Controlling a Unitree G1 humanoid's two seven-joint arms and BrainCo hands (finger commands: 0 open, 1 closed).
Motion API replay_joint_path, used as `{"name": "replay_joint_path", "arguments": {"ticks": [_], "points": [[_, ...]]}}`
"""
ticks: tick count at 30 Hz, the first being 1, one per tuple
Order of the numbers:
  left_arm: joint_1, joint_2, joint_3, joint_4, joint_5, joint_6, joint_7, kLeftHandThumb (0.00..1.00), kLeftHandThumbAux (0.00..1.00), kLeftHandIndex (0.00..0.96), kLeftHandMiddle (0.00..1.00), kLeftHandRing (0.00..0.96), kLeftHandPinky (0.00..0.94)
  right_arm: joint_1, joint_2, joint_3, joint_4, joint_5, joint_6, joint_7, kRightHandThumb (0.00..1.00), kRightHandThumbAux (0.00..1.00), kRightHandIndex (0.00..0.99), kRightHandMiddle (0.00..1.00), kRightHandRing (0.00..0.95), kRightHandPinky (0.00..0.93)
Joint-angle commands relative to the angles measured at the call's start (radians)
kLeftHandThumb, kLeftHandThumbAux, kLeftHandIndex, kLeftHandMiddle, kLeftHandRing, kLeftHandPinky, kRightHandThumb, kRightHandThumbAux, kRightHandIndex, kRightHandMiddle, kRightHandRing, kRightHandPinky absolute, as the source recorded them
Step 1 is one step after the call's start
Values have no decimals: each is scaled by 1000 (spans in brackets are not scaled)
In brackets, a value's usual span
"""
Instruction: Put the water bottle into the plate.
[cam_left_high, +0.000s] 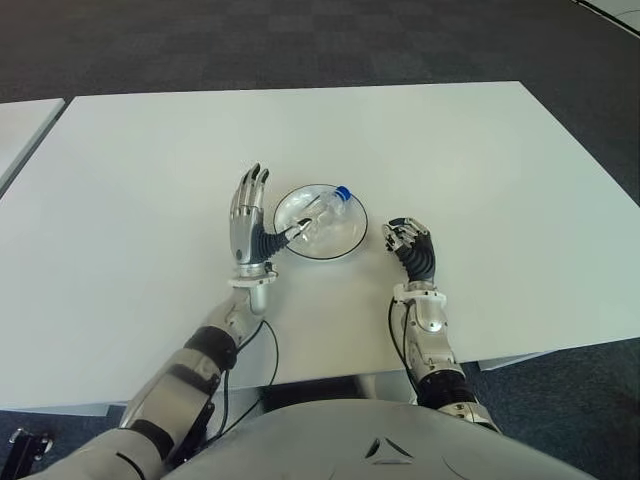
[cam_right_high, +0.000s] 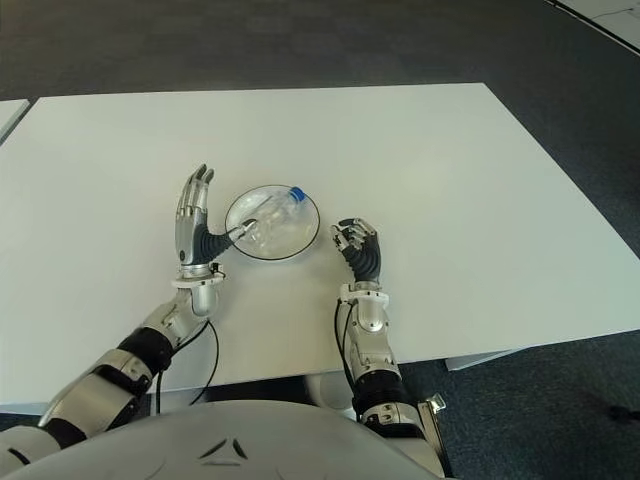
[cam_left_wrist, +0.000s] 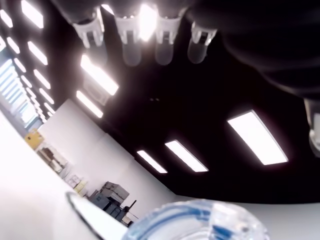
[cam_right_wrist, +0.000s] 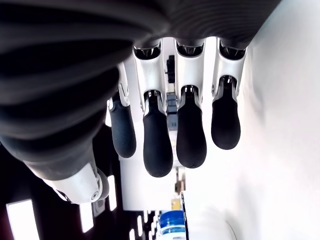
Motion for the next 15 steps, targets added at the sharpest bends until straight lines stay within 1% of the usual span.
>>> {"name": "replay_joint_path", "arguments": {"ticks": [1, 2, 4, 5, 6, 7, 8, 9, 11, 12, 13, 15], "points": [[76, -17, 51, 6, -95, -50, -85, 74, 396, 0, 0, 0, 0, 61, 19, -4, 71, 8, 55, 2, 703, 728, 433, 671, 659, 654], [79, -19, 62, 4, -109, -59, -97, 76, 408, 0, 0, 0, 0, 61, 19, -4, 70, 9, 56, 3, 703, 728, 433, 672, 660, 655], [86, -22, 99, 12, -165, -101, -138, 82, 431, 0, 0, 0, 0, 62, 20, -4, 68, 9, 58, 3, 703, 729, 433, 674, 663, 656], [89, -19, 131, 39, -217, -144, -173, 84, 438, 0, 0, 0, 0, 62, 21, -3, 68, 8, 56, 2, 703, 729, 433, 675, 663, 656], [91, -17, 155, 59, -252, -175, -199, 90, 468, 0, 0, 0, 0, 62, 21, -2, 67, 7, 54, 1, 703, 729, 433, 678, 666, 659], [97, -24, 178, 57, -290, -189, -225, 95, 487, 0, 0, 0, 0, 63, 22, -1, 68, 5, 52, 1, 702, 729, 433, 680, 668, 661], [101, -31, 194, 54, -314, -199, -245, 98, 518, 0, 0, 0, 0, 63, 21, 0, 68, 5, 50, 1, 702, 729, 433, 681, 669, 661], [105, -41, 209, 47, -333, -200, -258, 99, 530, 0, 0, 0, 0, 63, 22, 0, 69, 6, 49, 2, 702, 729, 433, 681, 670, 660], [109, -52, 230, 43, -352, -204, -277, 85, 591, 0, 0, 0, 10, 62, 23, 1, 69, 7, 49, 4, 702, 729, 433, 681, 669, 658], [114, -55, 241, 35, -360, -200, -287, 83, 600, 0, 0, 0, 11, 62, 24, 0, 71, 9, 47, 5, 702, 729, 433, 680, 669, 657], [118, -56, 250, 29, -365, -198, -294, 69, 634, 0, 10, 13, 44, 62, 25, 0, 72, 10, 45, 5, 702, 729, 433, 679, 668, 657], [130, -57, 266, 12, -374, -190, -313, 56, 663, 0, 19, 26, 73, 61, 26, -1, 73, 12, 45, 7, 702, 729, 433, 678, 668, 657]]}}
